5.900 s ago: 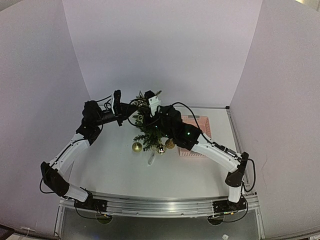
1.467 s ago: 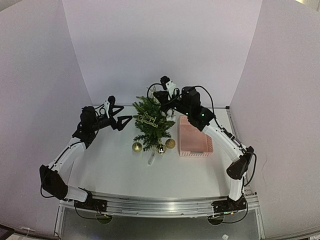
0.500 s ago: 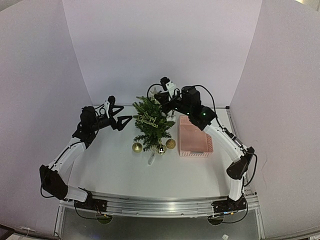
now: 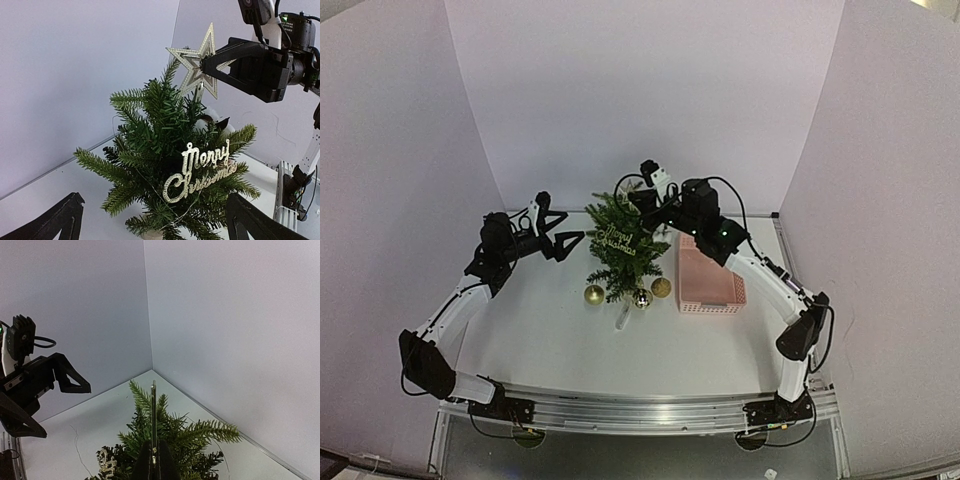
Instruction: Decorate the small christmas tree
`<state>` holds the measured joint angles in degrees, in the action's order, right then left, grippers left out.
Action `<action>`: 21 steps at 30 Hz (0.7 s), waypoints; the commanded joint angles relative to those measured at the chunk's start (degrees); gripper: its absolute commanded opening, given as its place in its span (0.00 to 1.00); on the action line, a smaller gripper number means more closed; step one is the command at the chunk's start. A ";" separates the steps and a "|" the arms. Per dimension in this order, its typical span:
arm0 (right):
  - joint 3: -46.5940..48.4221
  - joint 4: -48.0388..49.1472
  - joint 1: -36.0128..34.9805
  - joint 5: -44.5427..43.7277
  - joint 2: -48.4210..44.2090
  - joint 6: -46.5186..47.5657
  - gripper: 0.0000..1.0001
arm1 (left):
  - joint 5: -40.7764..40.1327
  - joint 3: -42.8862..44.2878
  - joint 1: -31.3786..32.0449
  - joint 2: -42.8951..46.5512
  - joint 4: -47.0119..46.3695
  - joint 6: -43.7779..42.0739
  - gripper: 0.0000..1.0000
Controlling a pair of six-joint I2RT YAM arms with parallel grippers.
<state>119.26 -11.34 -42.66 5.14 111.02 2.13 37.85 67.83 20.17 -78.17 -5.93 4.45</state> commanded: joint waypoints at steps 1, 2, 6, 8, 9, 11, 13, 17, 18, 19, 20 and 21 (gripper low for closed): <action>-2.11 -2.69 -0.05 1.19 -2.39 0.16 0.03 | 0.83 0.49 -0.48 0.48 -0.89 -0.63 1.00; -2.06 -2.64 -0.06 1.27 -2.50 0.11 0.09 | 0.88 0.50 -0.48 0.47 -0.94 -0.61 0.99; -1.57 -2.62 -0.09 0.83 -2.82 -0.23 0.34 | 1.17 0.56 -0.48 0.49 -1.12 -0.57 1.00; -1.29 -2.63 -0.05 0.85 -3.03 -0.45 0.38 | 1.22 0.55 -0.44 0.56 -0.92 -0.57 1.00; -1.18 -2.64 -0.05 0.97 -3.14 -0.60 0.40 | 1.25 0.49 -0.47 0.62 -0.81 -0.61 1.00; -1.04 -2.62 -0.05 1.16 -3.53 -0.85 0.43 | 1.27 0.46 -0.48 0.82 -0.57 -0.63 1.00; -1.25 -2.72 -0.05 1.19 -4.20 -1.13 0.48 | 1.30 0.39 -0.48 0.99 -0.36 -0.57 1.00; -2.98 -2.75 -0.03 1.60 -6.87 -1.65 0.60 | 0.54 0.14 -0.71 1.52 0.07 -0.08 1.00; -3.74 -2.79 0.01 1.64 -7.71 -1.69 0.64 | 0.16 -0.02 -0.87 1.69 0.07 0.23 1.00; -4.71 -2.83 0.06 1.65 -8.72 -1.69 0.66 | -0.35 -0.25 -1.10 1.92 -0.02 0.83 1.00; -5.86 -2.89 0.14 1.61 -9.95 -2.06 0.68 | -0.91 -0.53 -1.39 2.21 -0.16 1.49 1.00; -7.34 -3.00 0.27 1.47 -11.51 -3.30 0.69 | -1.56 -0.91 -1.82 2.59 -0.46 2.12 1.00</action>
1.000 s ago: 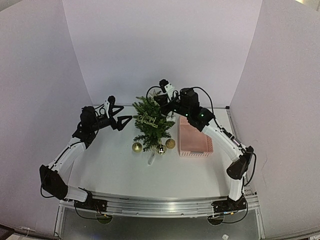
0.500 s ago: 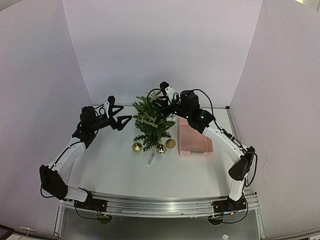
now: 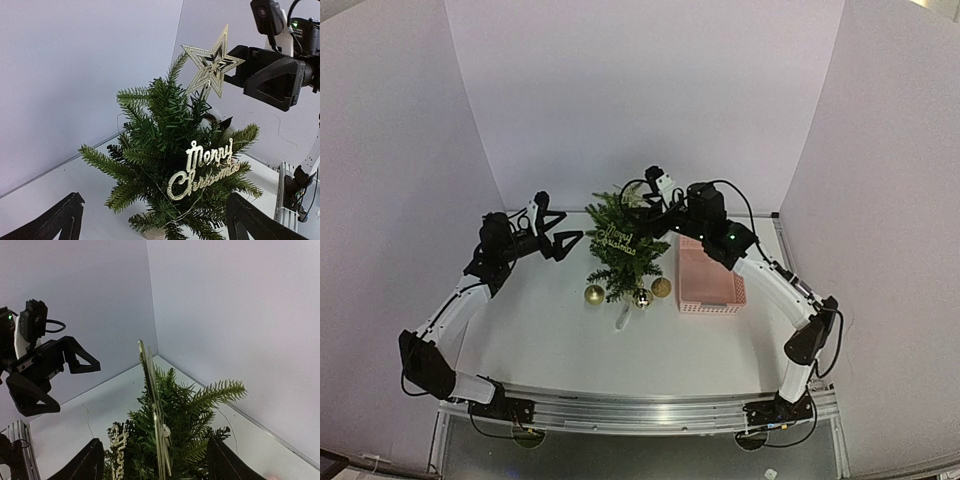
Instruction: Decorate the small christmas tree
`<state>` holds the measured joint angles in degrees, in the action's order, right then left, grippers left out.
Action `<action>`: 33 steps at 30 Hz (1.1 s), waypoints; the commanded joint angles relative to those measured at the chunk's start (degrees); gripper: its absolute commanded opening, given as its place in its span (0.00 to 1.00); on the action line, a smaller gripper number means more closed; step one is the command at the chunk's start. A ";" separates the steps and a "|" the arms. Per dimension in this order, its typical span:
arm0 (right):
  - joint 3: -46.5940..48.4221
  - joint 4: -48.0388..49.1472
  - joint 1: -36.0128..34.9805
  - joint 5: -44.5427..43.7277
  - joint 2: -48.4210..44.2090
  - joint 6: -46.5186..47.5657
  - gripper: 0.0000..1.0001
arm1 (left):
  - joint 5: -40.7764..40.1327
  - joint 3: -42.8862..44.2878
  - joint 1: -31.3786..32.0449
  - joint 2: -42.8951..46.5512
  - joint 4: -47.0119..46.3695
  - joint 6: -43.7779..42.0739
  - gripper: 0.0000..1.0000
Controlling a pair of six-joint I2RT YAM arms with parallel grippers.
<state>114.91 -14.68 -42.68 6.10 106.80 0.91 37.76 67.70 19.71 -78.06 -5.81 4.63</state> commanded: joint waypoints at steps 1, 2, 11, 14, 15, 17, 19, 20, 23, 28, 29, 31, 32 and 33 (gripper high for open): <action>-4.27 0.22 0.59 0.40 -8.43 -2.90 0.70 | -2.05 -1.11 -1.79 2.87 -0.88 2.65 1.00; -5.56 0.10 1.07 0.34 -9.74 -3.68 0.70 | -2.51 -1.44 -2.24 3.31 -1.15 3.31 1.00; -18.64 -3.56 10.69 -9.41 -20.99 -8.81 0.72 | -12.93 -5.93 -6.96 7.05 -1.40 7.38 1.00; -28.45 -4.08 16.47 -15.53 -25.58 -9.29 0.72 | -19.39 -9.87 -9.92 8.11 -1.82 8.57 1.00; -31.58 -4.04 18.08 -17.90 -27.69 -9.49 0.72 | -21.34 -11.81 -11.19 8.28 -2.01 9.21 1.00; -37.91 -3.83 21.39 -21.09 -31.27 -9.77 0.72 | -23.09 -15.38 -14.15 8.44 -2.70 10.58 1.00; -45.20 -3.64 23.97 -22.70 -34.84 -9.49 0.72 | -23.96 -19.73 -17.28 8.49 -3.65 11.03 1.00; -48.48 -3.46 25.45 -22.85 -36.35 -9.59 0.72 | -24.26 -21.76 -18.30 8.53 -4.33 10.56 1.00; -59.78 -1.06 28.83 -21.14 -42.45 -9.88 0.73 | -25.66 -28.13 -19.44 9.12 -5.73 8.28 1.00; -79.21 9.23 30.07 -21.80 -56.18 -10.95 0.74 | -23.70 -39.91 -19.44 13.05 -8.73 -0.61 1.00; -82.37 10.85 30.15 -22.57 -58.95 -11.43 0.74 | -23.65 -42.03 -19.44 14.25 -9.15 -2.11 1.00; -88.03 11.82 30.14 -23.88 -65.04 -12.13 0.75 | -26.80 -45.33 -19.44 16.63 -9.24 -1.60 1.00; -90.29 12.06 30.15 -24.14 -67.77 -12.21 0.75 | -28.30 -46.60 -19.58 17.62 -9.17 -0.71 0.99; -92.48 12.25 30.15 -23.92 -70.58 -12.17 0.75 | -29.46 -47.78 -20.77 18.64 -8.92 0.81 0.99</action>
<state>29.44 -9.31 -12.78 -15.40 45.42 -9.53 13.00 23.38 0.12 -64.45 -11.02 6.35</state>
